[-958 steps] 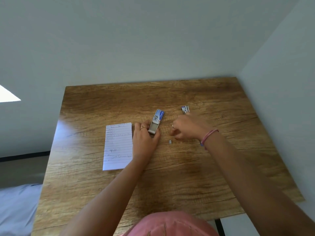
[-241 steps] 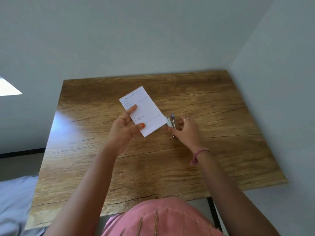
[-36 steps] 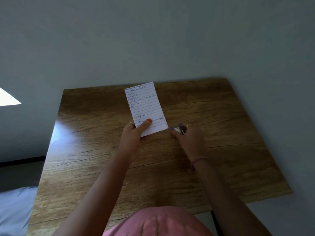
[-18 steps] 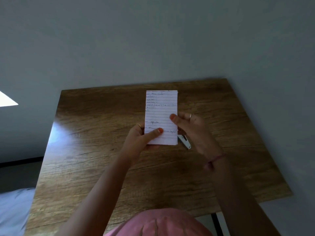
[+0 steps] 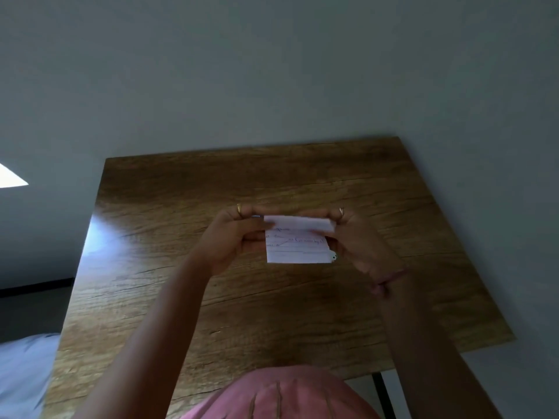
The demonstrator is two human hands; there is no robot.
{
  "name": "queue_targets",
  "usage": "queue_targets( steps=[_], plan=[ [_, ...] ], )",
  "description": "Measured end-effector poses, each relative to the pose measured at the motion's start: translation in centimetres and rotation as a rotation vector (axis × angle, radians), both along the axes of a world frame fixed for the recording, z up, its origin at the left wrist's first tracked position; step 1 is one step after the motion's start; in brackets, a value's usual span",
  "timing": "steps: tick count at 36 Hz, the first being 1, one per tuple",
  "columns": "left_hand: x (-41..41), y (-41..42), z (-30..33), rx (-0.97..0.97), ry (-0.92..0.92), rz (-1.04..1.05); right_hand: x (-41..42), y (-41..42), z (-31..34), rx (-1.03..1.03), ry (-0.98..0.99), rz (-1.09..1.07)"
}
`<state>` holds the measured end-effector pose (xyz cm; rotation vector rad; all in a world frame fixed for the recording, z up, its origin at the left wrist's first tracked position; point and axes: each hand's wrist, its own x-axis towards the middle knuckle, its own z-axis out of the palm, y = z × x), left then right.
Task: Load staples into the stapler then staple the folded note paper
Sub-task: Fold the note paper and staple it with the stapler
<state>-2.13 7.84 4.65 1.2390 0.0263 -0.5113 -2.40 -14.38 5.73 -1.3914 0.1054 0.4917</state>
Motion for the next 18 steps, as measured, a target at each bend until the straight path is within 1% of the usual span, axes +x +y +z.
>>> queue_targets(
  steps=[4,8,11,18],
  plan=[
    [0.0,0.0,0.0,0.013,-0.017,-0.026,-0.2,0.0,-0.1,-0.027,0.004,0.029],
    [0.1,0.1,-0.3,0.024,-0.043,-0.06,-0.4,-0.3,-0.4,-0.127,-0.049,0.021],
    [0.1,0.1,-0.4,-0.002,-0.033,-0.067,-0.4,-0.6,-0.5,-0.182,-0.117,0.029],
    [0.3,-0.3,-0.5,-0.093,0.085,0.052,-0.4,-1.0,-0.3,-0.276,-0.313,0.035]
  ],
)
